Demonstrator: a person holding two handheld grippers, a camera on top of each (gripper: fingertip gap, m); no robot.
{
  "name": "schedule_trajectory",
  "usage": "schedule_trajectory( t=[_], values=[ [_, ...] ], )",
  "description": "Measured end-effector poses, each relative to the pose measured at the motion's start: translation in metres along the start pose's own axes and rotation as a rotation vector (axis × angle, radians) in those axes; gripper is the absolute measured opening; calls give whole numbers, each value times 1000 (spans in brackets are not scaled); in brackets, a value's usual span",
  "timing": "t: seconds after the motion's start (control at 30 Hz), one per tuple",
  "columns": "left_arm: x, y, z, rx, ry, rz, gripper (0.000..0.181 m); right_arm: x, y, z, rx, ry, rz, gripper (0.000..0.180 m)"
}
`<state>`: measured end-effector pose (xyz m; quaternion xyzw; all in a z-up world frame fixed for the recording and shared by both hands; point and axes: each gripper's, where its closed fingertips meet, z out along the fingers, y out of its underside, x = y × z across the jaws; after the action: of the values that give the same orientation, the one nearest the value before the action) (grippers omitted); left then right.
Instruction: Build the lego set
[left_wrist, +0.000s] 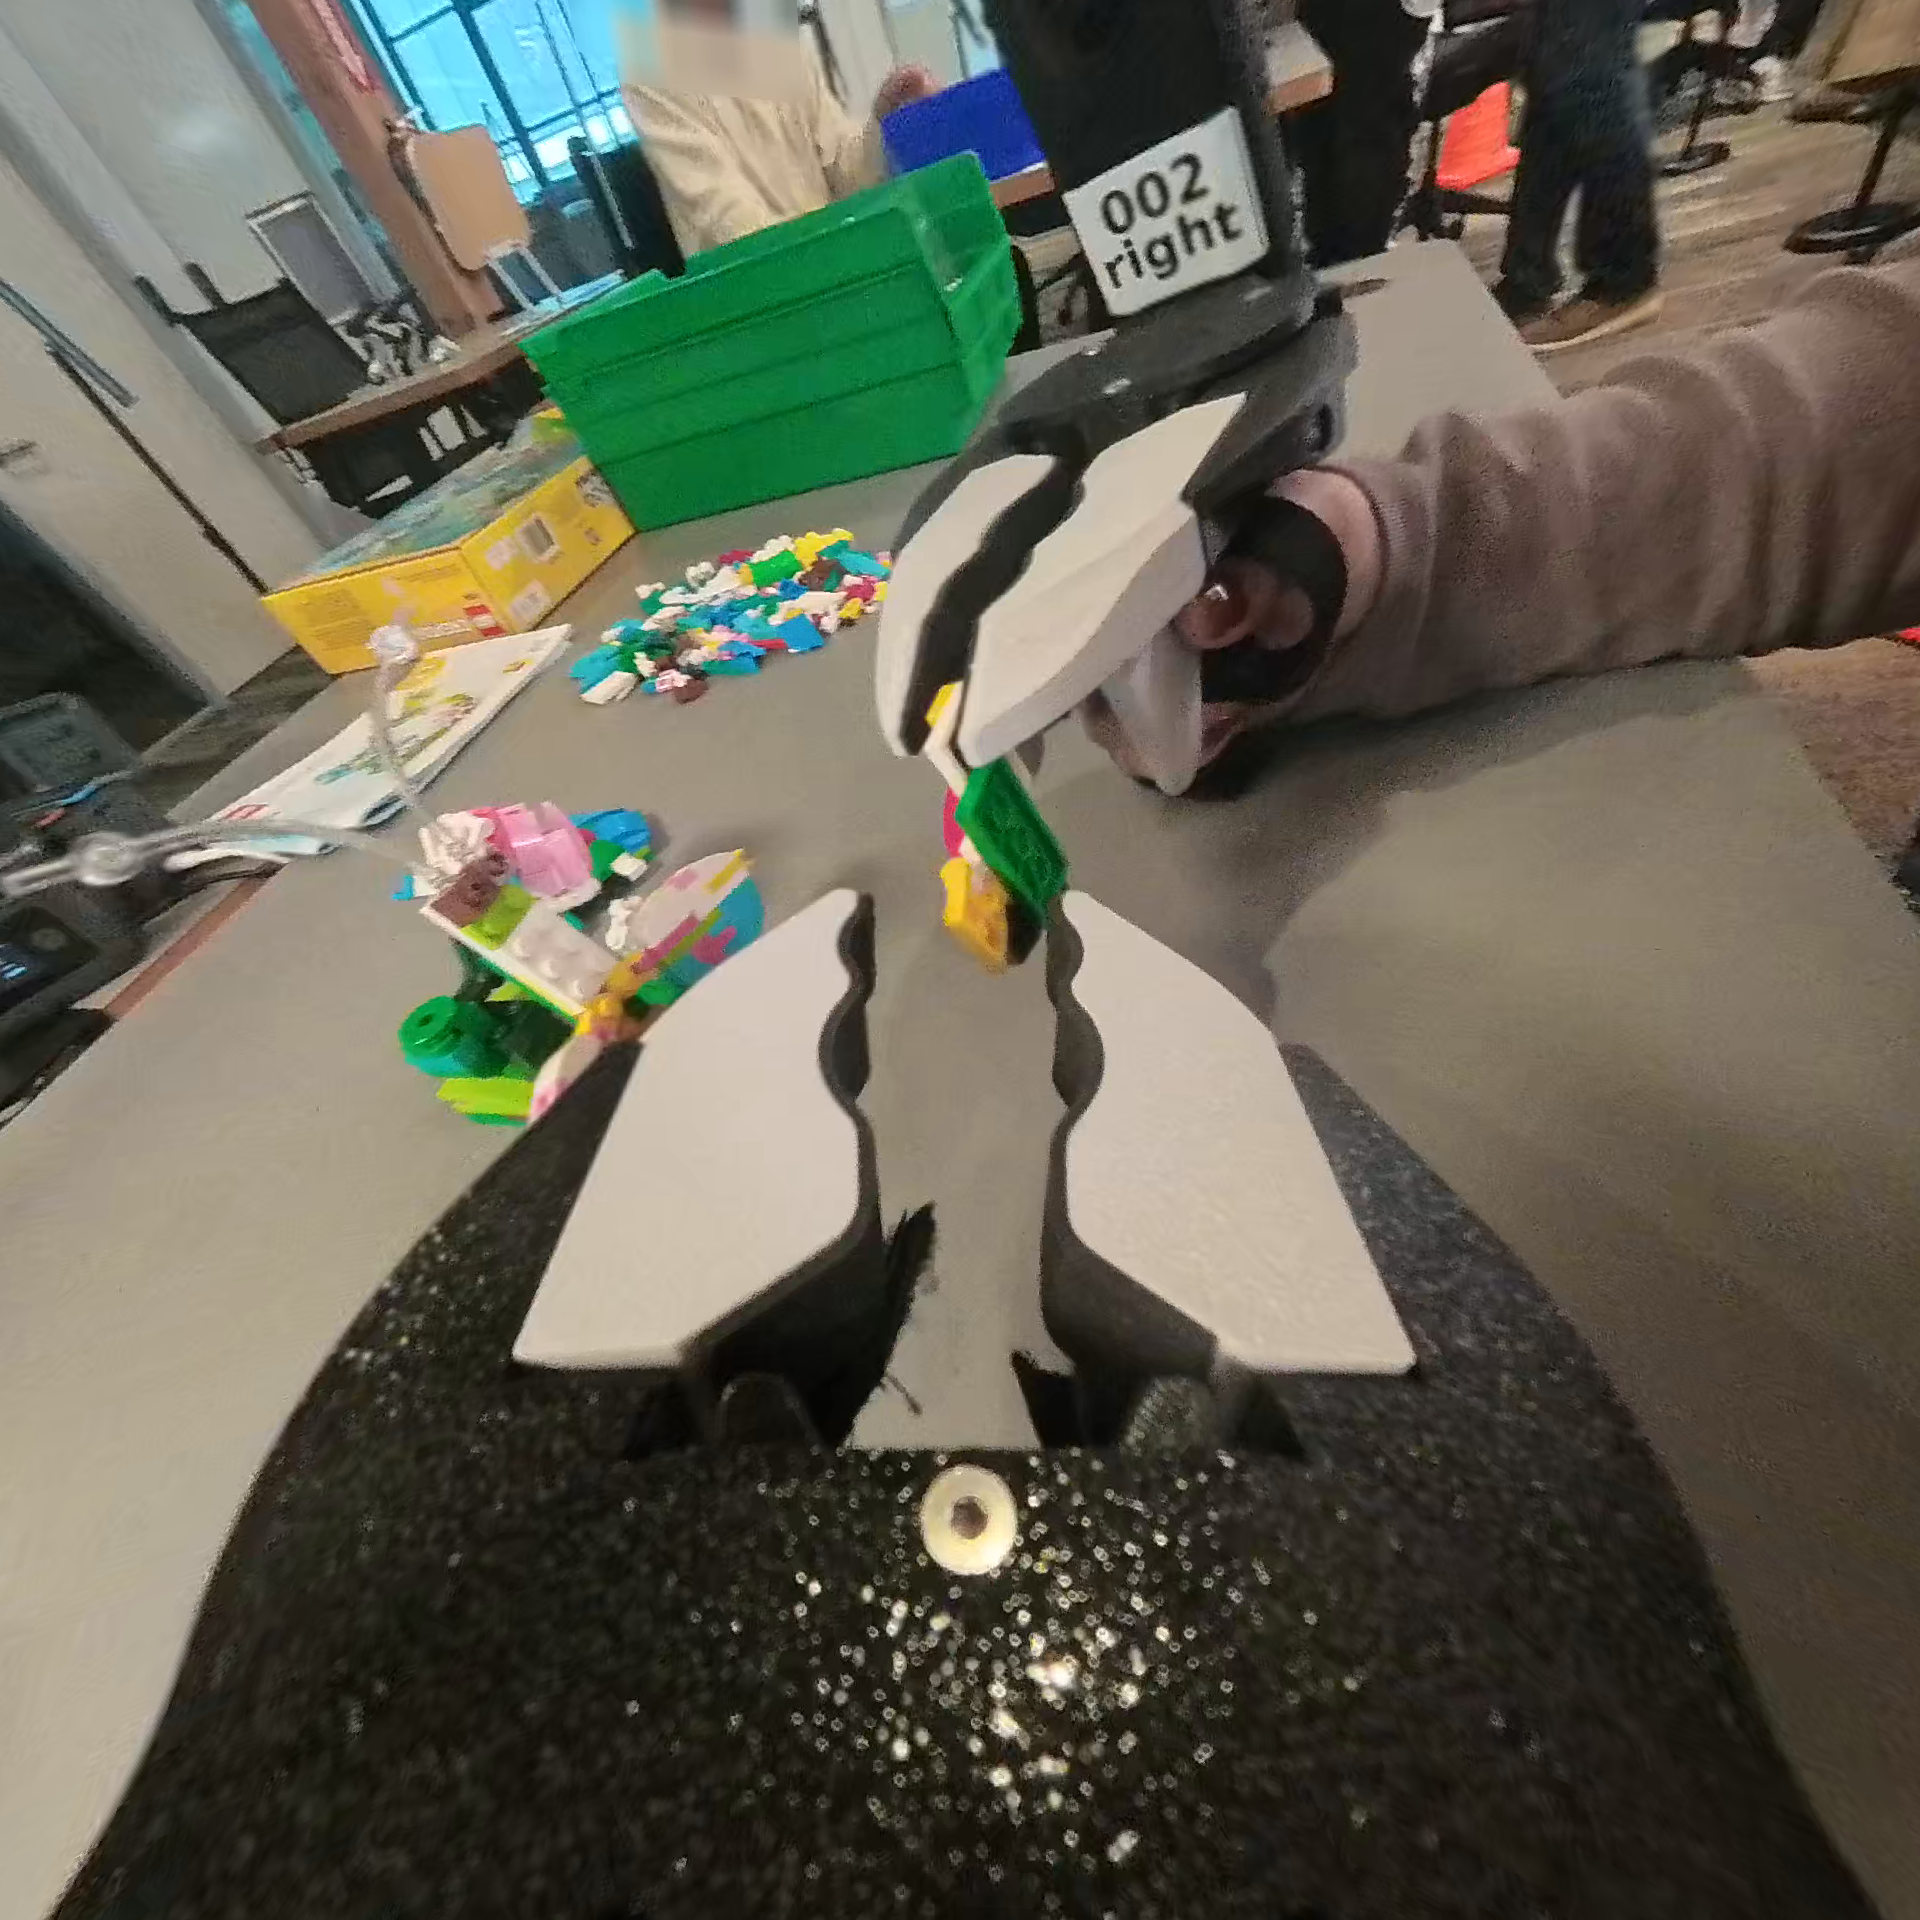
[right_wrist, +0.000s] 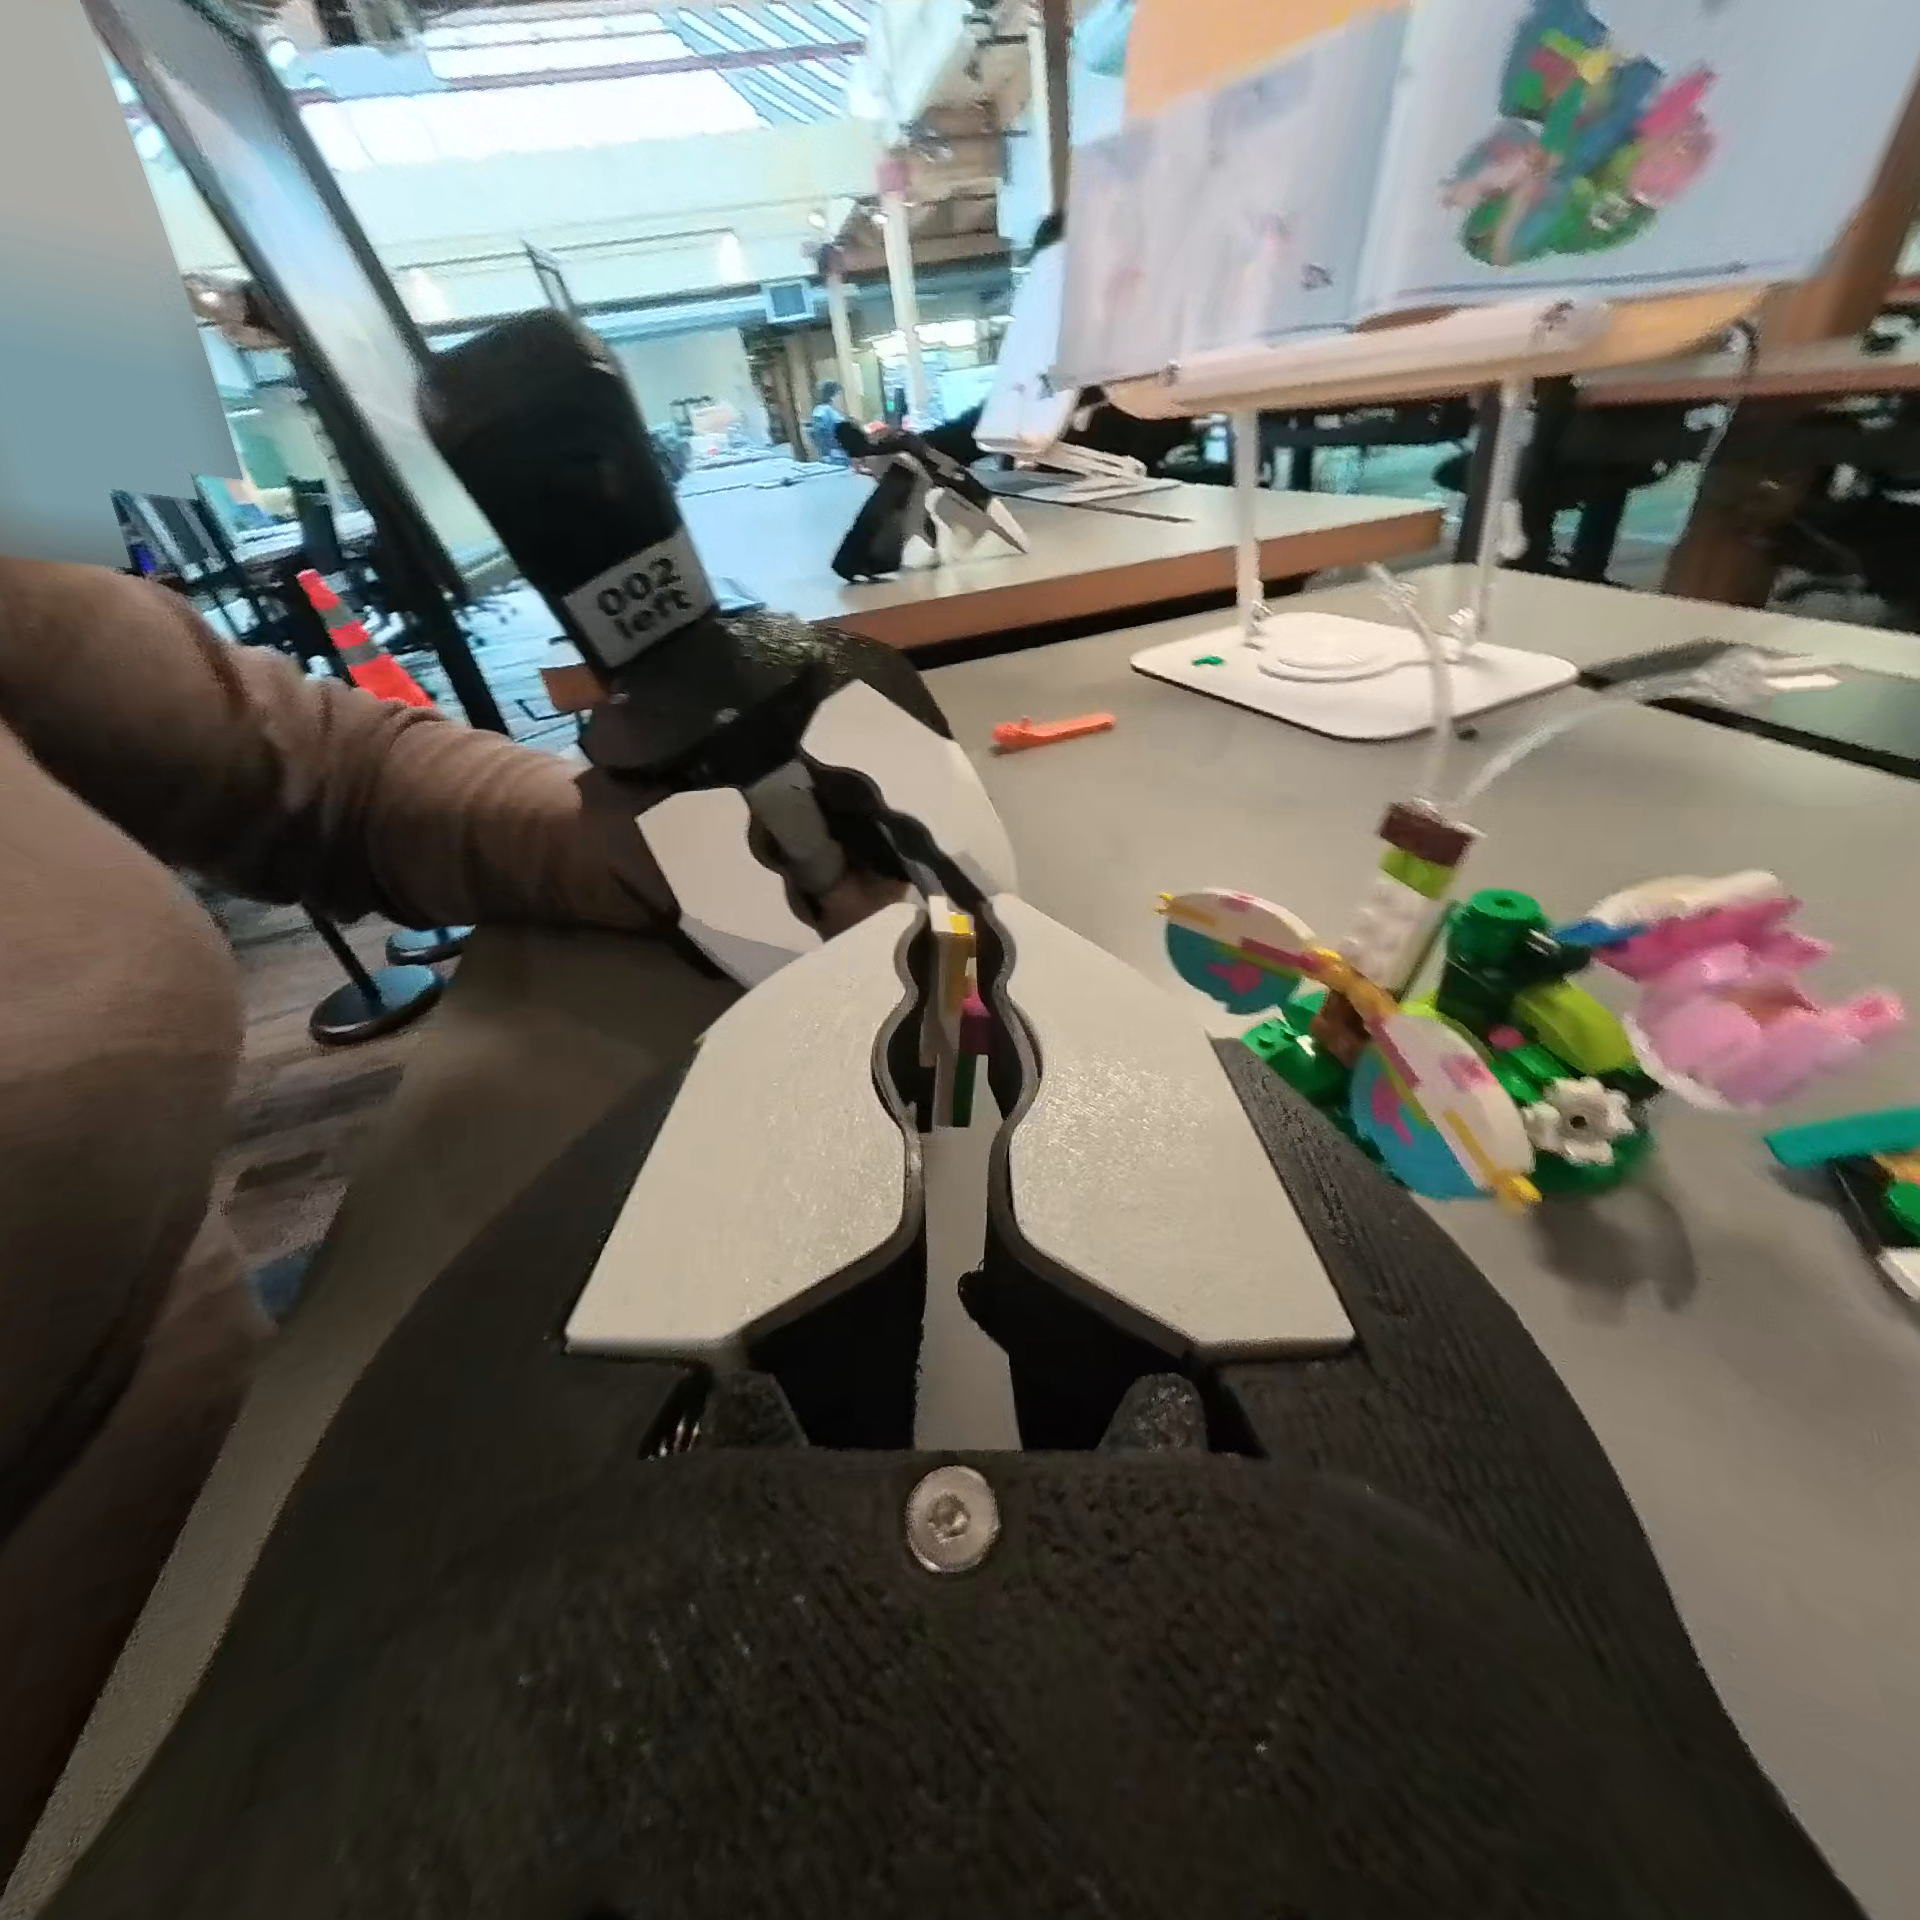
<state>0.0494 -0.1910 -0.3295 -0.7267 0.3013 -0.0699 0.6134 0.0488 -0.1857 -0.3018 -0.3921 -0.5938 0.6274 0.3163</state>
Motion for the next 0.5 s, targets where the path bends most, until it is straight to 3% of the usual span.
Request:
schedule_trajectory(
  t=[0.07,0.17,0.4,0.5],
  values=[
    [7,0,1,-3,34,19,19,-6,0,3,0,-21,-39,6],
    [11,-2,-1,16,62,36,16,-10,-1,2,2,-34,-81,6],
    [18,-12,-14,121,268,-144,10,-21,-5,1,26,-109,-90,7],
    [16,-15,-16,135,228,-73,9,-24,-6,-1,32,-131,-101,6]
  ],
)
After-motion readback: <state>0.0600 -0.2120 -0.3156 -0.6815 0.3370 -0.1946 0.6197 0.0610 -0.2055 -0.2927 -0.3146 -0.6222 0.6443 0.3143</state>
